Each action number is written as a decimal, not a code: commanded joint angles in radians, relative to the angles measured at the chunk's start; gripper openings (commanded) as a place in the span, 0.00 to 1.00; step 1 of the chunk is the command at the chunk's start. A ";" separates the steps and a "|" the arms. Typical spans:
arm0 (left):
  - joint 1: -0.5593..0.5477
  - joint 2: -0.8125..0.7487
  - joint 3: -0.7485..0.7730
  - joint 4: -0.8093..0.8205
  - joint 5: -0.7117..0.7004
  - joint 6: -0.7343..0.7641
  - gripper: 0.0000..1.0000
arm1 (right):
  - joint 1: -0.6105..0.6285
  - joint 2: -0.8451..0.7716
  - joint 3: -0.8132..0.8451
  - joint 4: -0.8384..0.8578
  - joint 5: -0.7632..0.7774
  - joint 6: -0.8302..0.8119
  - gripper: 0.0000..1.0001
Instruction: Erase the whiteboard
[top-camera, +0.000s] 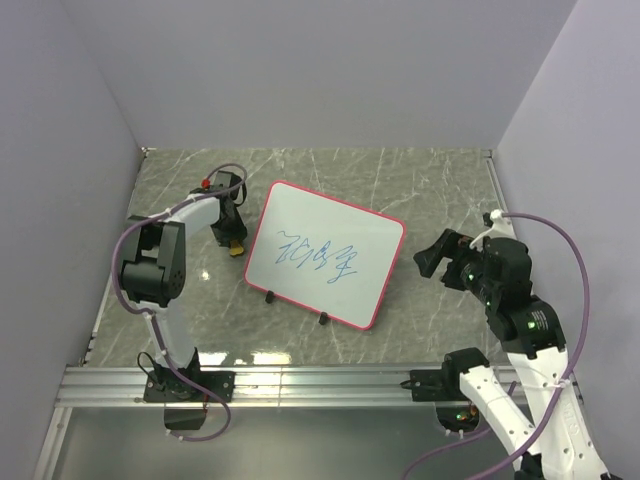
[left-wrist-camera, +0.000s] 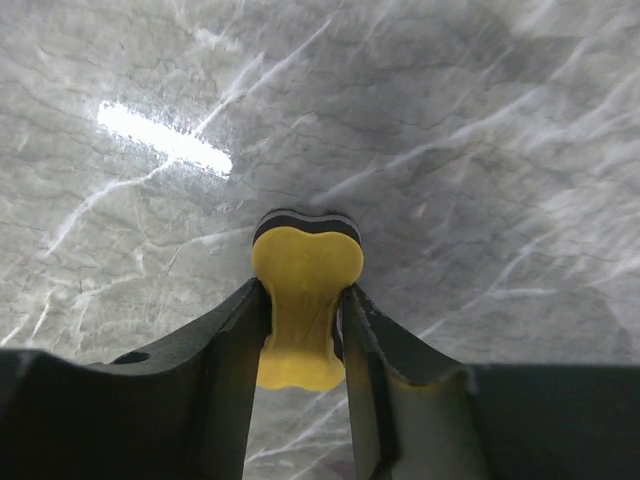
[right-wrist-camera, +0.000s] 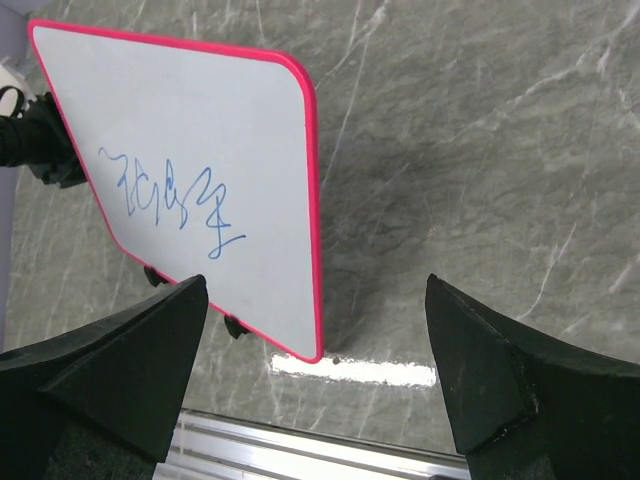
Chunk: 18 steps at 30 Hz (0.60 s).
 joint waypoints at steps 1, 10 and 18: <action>-0.001 0.019 -0.034 0.026 0.018 0.006 0.39 | 0.006 0.037 0.068 0.066 0.017 -0.029 0.96; -0.002 0.013 -0.066 0.054 0.052 0.019 0.24 | 0.005 0.190 0.195 0.136 -0.002 -0.016 0.96; -0.007 -0.058 -0.077 0.032 0.072 0.000 0.00 | 0.006 0.468 0.379 0.187 -0.175 -0.052 0.95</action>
